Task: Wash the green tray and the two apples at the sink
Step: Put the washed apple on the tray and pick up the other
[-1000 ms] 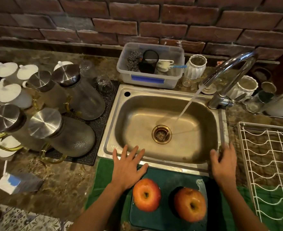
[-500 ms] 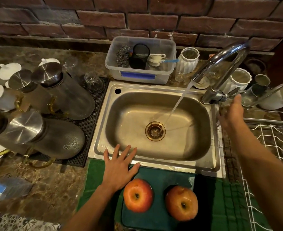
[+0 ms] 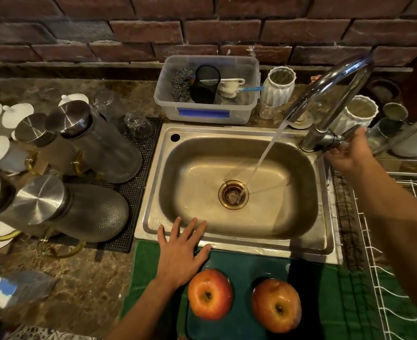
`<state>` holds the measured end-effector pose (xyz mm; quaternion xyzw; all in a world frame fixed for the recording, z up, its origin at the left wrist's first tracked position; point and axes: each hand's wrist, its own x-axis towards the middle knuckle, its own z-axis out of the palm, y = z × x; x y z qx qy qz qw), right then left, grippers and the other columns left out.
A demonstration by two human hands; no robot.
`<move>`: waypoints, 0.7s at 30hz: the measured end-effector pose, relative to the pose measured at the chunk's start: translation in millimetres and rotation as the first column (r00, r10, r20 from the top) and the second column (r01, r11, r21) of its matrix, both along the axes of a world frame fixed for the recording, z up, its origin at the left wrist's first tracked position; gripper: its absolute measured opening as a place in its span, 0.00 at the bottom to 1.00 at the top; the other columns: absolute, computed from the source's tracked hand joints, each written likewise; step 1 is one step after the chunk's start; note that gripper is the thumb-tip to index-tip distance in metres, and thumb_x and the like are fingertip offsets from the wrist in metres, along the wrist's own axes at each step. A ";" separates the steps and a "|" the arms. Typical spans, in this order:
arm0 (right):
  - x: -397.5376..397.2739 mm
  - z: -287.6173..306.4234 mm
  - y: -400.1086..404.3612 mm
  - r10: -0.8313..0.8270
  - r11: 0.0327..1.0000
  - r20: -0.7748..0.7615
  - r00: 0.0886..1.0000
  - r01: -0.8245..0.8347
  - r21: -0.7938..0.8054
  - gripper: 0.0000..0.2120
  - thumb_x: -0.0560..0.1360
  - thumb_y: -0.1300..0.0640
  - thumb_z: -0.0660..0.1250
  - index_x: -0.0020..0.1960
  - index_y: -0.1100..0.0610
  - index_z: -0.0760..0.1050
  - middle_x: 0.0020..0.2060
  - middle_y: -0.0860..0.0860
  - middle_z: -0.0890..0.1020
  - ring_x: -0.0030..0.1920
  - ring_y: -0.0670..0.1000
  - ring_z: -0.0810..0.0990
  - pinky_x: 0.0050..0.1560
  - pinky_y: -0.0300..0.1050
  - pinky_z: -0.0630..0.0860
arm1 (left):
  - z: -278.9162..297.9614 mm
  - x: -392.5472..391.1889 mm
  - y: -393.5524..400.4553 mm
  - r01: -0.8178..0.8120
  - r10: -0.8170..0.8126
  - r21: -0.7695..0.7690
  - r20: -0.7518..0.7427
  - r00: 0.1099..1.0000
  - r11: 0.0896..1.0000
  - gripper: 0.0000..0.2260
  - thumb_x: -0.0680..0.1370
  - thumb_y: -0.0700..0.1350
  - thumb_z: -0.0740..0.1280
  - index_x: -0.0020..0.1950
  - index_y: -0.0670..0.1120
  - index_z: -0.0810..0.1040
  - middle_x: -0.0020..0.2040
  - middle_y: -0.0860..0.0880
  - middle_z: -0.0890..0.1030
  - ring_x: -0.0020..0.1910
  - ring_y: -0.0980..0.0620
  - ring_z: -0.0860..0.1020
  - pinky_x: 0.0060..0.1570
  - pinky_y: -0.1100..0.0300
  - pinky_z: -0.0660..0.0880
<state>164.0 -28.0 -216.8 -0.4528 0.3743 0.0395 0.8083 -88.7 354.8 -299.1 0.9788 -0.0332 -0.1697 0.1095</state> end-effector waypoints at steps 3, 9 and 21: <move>5.2 -0.2 -1.0 0.016 1.000 -0.028 0.999 -0.016 0.009 0.30 0.80 0.35 0.49 0.70 0.53 0.71 0.64 0.51 0.79 0.63 0.50 0.78 0.69 0.44 0.71 | -0.6 -0.2 -0.2 -0.001 0.001 -0.001 0.007 1.000 1.000 0.29 0.79 0.69 0.45 0.79 0.63 0.58 0.78 0.57 0.65 0.80 0.44 0.57 0.73 0.30 0.46; 5.8 -8.5 -5.8 0.001 1.000 -0.041 0.999 -0.001 0.003 0.31 0.80 0.35 0.50 0.74 0.54 0.67 0.68 0.53 0.76 0.67 0.52 0.75 0.73 0.47 0.66 | -2.9 -0.1 0.1 -0.002 0.003 -0.005 0.012 1.000 1.000 0.30 0.79 0.70 0.42 0.79 0.63 0.58 0.79 0.57 0.65 0.80 0.44 0.57 0.73 0.30 0.45; 11.1 -5.4 2.5 -0.115 0.991 -0.018 0.993 0.114 -0.070 0.23 0.80 0.40 0.59 0.69 0.53 0.71 0.61 0.51 0.82 0.57 0.49 0.83 0.59 0.45 0.79 | -3.1 0.1 -0.5 -0.005 0.005 -0.008 0.012 1.000 1.000 0.30 0.79 0.70 0.42 0.79 0.63 0.59 0.78 0.57 0.65 0.80 0.43 0.58 0.73 0.30 0.45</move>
